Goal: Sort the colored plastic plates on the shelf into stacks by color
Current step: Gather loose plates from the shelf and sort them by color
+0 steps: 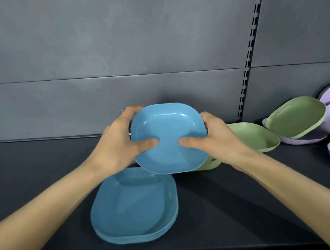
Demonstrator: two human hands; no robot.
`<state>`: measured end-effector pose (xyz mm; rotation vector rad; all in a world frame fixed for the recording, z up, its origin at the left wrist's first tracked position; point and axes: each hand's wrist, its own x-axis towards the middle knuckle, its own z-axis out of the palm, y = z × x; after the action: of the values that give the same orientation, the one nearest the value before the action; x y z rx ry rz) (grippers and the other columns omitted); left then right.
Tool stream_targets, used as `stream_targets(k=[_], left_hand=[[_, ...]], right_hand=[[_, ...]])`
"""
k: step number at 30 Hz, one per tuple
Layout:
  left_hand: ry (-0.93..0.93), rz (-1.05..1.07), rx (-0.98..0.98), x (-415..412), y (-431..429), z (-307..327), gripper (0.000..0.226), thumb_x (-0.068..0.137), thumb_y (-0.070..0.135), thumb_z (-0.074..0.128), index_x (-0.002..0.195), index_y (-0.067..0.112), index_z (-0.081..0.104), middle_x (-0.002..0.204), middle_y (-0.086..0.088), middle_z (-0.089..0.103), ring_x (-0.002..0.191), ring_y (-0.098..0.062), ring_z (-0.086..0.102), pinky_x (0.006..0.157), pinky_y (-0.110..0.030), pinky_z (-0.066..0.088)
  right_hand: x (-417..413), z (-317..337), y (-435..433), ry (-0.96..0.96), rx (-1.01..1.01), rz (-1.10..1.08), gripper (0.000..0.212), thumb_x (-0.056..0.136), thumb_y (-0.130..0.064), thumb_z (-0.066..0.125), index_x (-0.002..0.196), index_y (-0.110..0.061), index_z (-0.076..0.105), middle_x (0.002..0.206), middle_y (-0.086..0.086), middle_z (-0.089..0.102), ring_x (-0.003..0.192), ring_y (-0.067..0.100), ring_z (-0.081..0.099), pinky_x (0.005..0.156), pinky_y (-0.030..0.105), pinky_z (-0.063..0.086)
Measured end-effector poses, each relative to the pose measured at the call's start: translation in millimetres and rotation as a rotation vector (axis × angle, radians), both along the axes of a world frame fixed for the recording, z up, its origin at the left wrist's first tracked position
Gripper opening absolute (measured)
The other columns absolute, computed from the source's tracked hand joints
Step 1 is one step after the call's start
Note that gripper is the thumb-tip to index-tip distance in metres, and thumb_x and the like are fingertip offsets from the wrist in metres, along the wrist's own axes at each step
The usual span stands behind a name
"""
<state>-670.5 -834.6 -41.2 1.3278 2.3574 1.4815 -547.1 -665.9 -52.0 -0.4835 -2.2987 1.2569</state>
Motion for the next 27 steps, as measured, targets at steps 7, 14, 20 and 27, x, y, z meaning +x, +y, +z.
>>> stream_targets(k=[7, 14, 20, 27], left_hand=[[0.079, -0.021, -0.169, -2.5, -54.9, -14.5, 0.051, 0.069, 0.019, 0.08, 0.103, 0.047, 0.054, 0.103, 0.022, 0.058, 0.088, 0.014, 0.052, 0.065, -0.004, 0.042], [0.222, 0.003, -0.423, -0.3, -70.8, -22.9, 0.042, 0.072, 0.029, 0.076, 0.11, 0.024, 0.06, 0.102, 0.008, 0.058, 0.093, -0.017, 0.057, 0.078, -0.031, 0.05], [0.16, 0.001, -0.49, -6.0, -75.1, -34.2, 0.04, 0.067, 0.039, 0.079, 0.097, 0.019, 0.06, 0.102, 0.003, 0.056, 0.098, -0.024, 0.055, 0.083, -0.04, 0.049], [0.117, -0.014, -0.467, -8.5, -75.3, -41.8, 0.061, 0.065, 0.041, 0.081, 0.116, 0.023, 0.054, 0.107, 0.006, 0.056, 0.097, -0.017, 0.053, 0.083, -0.034, 0.048]], right_hand=[[0.7, -13.8, -57.4, -0.181, 0.17, 0.046, 0.057, 0.071, -0.029, 0.079, 0.115, -0.021, 0.044, 0.1, -0.008, 0.061, 0.095, 0.014, 0.06, 0.07, 0.033, 0.052], [3.1, -17.7, -85.8, -0.412, 0.48, -0.065, 0.056, 0.073, -0.04, 0.074, 0.115, -0.015, 0.048, 0.108, 0.003, 0.057, 0.099, 0.023, 0.053, 0.08, 0.036, 0.047], [2.5, -19.4, -87.2, -0.485, 0.482, -0.073, 0.063, 0.068, -0.043, 0.077, 0.121, -0.025, 0.048, 0.107, 0.0, 0.046, 0.093, 0.022, 0.054, 0.084, 0.037, 0.047], [9.8, -24.6, -81.7, -0.453, 0.175, 0.049, 0.054, 0.071, -0.027, 0.08, 0.115, -0.021, 0.05, 0.084, -0.002, 0.06, 0.071, 0.02, 0.063, 0.056, 0.03, 0.055]])
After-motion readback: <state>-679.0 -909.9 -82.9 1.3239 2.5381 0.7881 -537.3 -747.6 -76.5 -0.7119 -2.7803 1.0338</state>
